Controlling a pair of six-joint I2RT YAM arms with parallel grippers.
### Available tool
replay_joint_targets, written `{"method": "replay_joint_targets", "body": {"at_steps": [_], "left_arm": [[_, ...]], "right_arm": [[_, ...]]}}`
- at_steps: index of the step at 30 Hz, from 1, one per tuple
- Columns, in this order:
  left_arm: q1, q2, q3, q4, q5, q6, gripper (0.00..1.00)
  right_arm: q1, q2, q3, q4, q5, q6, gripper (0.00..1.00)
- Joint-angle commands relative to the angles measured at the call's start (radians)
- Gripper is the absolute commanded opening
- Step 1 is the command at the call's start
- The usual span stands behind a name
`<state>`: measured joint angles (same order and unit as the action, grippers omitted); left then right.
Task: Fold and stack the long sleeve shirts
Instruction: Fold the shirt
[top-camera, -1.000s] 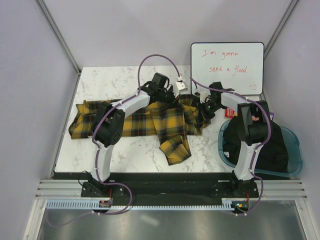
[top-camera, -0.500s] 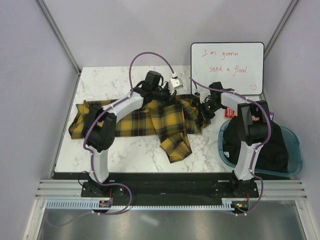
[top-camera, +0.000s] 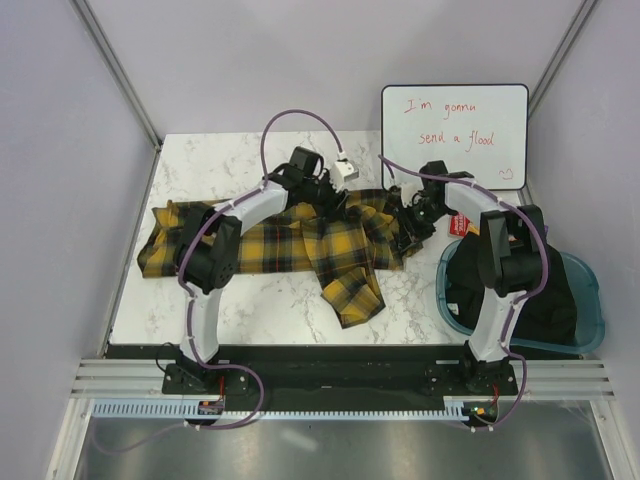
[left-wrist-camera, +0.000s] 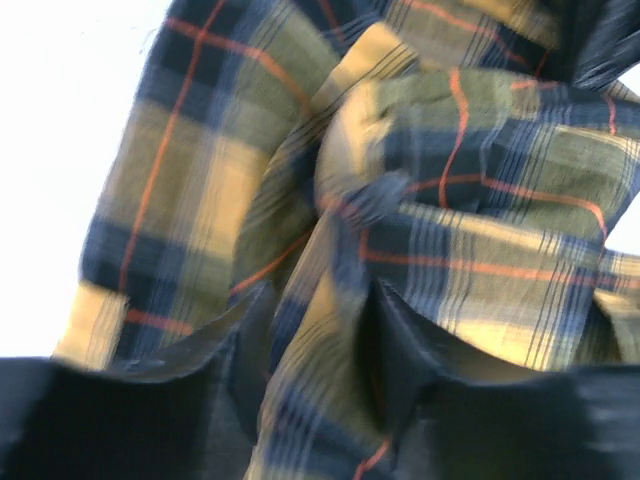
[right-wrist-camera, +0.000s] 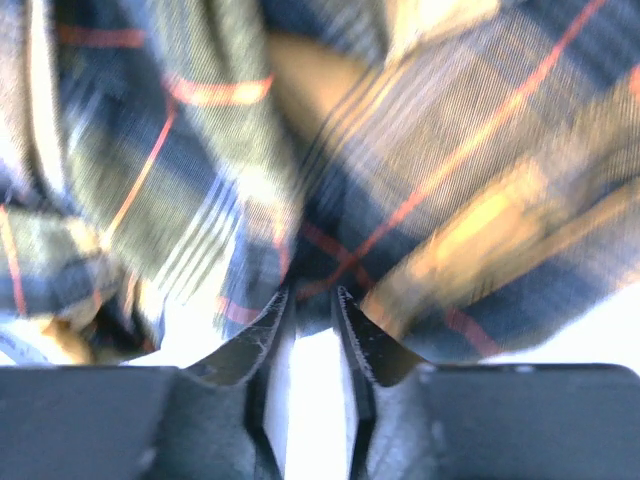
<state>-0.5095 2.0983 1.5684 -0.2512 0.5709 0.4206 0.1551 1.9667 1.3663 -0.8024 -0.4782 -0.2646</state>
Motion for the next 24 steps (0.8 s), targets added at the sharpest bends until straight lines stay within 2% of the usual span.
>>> {"method": "replay_joint_targets", "body": {"at_steps": [1, 4, 10, 12, 14, 18, 24], "left_arm": [[0.103, -0.109, 0.065, -0.143, 0.053, -0.042, 0.66], [0.207, -0.197, 0.052, -0.296, 0.060, -0.033, 0.68], [0.508, -0.382, -0.155, -0.535, 0.017, 0.104, 0.68], [0.639, -0.444, -0.257, -0.548, -0.022, 0.168, 0.67], [0.704, -0.463, -0.333, -0.550, -0.067, 0.230, 0.67], [0.851, -0.414, -0.389, -0.530, -0.118, 0.290, 0.65], [0.948, -0.282, -0.409, -0.465, -0.215, 0.336, 0.58]], "right_arm": [[0.001, -0.137, 0.050, -0.122, 0.013, -0.059, 0.30], [0.003, -0.199, 0.037, -0.136, 0.023, -0.085, 0.33], [0.078, -0.209, 0.019, -0.097, 0.016, -0.061, 0.30], [0.100, -0.180, 0.022, -0.051, 0.044, -0.044, 0.30], [0.109, -0.134, 0.025, -0.018, 0.064, -0.048, 0.28], [0.110, -0.039, 0.025, 0.022, 0.115, -0.058, 0.24], [0.112, 0.001, -0.056, 0.080, 0.197, -0.065, 0.23]]}}
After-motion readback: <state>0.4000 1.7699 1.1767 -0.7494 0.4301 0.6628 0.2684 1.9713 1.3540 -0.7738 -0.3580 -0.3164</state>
